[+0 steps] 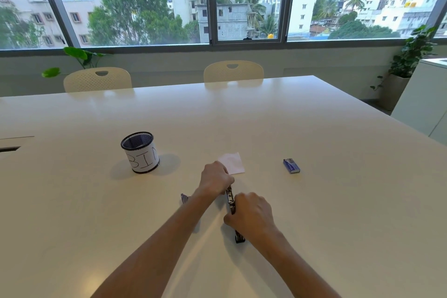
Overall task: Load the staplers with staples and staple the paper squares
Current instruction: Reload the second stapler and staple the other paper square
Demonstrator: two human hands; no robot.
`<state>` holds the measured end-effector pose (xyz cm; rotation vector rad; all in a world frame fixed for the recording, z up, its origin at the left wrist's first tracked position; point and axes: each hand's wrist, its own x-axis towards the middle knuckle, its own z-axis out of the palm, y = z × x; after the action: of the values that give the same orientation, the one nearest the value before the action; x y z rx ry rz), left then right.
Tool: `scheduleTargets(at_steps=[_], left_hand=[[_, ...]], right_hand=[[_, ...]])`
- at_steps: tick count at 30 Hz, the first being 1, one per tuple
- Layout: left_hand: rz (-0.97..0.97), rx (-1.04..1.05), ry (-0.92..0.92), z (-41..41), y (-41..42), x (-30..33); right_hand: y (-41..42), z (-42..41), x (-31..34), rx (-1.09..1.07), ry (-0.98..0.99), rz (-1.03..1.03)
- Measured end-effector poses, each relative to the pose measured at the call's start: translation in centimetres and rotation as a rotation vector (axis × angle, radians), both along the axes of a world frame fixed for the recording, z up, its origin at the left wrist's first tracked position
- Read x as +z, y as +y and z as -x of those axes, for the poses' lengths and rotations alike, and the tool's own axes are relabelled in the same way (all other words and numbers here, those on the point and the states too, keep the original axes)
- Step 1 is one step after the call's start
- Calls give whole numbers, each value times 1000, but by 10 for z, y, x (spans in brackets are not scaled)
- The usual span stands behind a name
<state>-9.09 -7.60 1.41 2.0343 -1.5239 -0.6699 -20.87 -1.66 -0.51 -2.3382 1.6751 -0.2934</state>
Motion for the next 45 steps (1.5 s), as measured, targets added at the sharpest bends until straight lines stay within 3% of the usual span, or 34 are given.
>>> scheduleTargets(at_steps=[15, 22, 31, 37, 45], left_hand=[[-18, -68, -132, -2, -6, -4], [215, -83, -367, 11, -11, 1], [373, -345, -270, 64, -23, 9], [388, -523, -368, 109, -32, 2], [412, -585, -528, 151, -51, -14]], right_hand=[[2, 4, 3, 48, 6, 24], [-23, 32, 16, -31, -37, 136], [-80, 107, 33, -275, -106, 156], [-104, 142, 36, -376, -96, 169], [-128, 167, 30, -431, -77, 150]])
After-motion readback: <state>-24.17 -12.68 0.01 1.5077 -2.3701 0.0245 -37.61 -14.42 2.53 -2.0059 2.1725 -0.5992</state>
